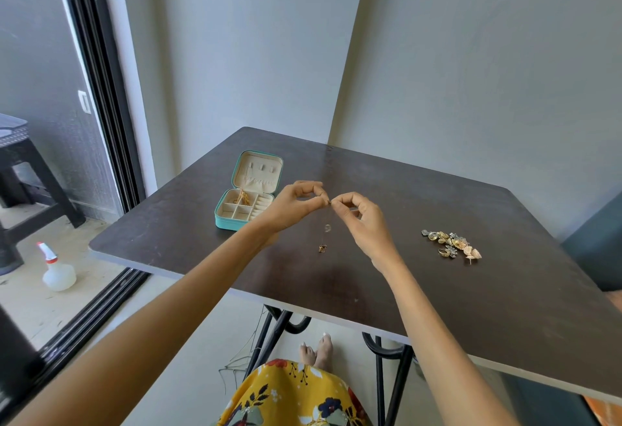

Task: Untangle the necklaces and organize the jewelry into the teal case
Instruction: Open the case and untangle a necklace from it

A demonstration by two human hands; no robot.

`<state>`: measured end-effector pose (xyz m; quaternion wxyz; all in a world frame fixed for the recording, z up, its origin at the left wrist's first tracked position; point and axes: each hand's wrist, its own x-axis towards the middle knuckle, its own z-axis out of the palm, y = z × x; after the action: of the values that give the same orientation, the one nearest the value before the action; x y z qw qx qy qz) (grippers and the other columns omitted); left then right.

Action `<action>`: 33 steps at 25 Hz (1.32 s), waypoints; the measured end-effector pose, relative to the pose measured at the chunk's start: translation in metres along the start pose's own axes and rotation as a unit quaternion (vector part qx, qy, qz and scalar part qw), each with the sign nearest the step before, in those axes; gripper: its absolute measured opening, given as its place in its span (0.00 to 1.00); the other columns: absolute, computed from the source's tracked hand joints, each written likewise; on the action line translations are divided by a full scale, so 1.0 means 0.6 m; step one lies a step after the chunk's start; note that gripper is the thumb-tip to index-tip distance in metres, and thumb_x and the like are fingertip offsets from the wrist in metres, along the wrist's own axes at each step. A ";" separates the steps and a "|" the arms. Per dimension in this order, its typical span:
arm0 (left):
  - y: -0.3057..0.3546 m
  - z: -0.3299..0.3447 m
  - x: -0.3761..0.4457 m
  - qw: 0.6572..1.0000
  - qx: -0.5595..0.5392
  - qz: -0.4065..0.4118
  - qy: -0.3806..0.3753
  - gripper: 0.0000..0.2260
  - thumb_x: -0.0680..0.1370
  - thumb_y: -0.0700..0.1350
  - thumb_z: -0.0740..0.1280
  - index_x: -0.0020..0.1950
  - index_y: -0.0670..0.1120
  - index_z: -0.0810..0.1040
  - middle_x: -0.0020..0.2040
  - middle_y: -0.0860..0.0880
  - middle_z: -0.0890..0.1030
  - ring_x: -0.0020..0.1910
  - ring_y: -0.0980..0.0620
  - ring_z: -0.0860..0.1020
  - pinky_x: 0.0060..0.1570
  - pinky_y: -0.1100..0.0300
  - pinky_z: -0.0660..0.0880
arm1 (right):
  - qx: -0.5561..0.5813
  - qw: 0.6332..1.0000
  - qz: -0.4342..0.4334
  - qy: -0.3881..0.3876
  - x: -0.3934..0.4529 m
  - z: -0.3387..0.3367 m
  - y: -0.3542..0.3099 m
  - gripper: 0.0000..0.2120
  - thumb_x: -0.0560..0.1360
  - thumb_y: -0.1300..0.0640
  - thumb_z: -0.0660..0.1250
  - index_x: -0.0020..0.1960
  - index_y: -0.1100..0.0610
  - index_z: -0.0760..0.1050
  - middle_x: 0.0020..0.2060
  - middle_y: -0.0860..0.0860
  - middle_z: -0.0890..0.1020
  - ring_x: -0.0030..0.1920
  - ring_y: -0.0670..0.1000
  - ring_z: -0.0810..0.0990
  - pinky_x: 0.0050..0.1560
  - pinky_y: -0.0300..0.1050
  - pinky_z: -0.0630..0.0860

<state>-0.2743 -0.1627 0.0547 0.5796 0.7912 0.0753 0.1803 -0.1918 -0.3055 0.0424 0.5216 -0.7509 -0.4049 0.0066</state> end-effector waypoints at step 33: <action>-0.002 0.014 0.010 0.997 -0.065 -0.040 0.024 0.10 0.73 0.44 0.68 0.32 0.54 0.78 0.39 0.64 0.80 0.47 0.62 0.77 0.45 0.69 0.67 | 0.018 0.991 -0.017 0.131 0.005 0.000 -0.004 0.08 0.72 0.56 0.71 0.37 0.45 0.79 0.39 0.39 0.80 0.48 0.43 0.74 0.47 0.40 0.67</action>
<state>-0.2658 -0.1677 0.0524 0.6344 0.7437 0.1089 0.1806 -0.1912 -0.3035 0.0455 0.5839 -0.7287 -0.3456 -0.0931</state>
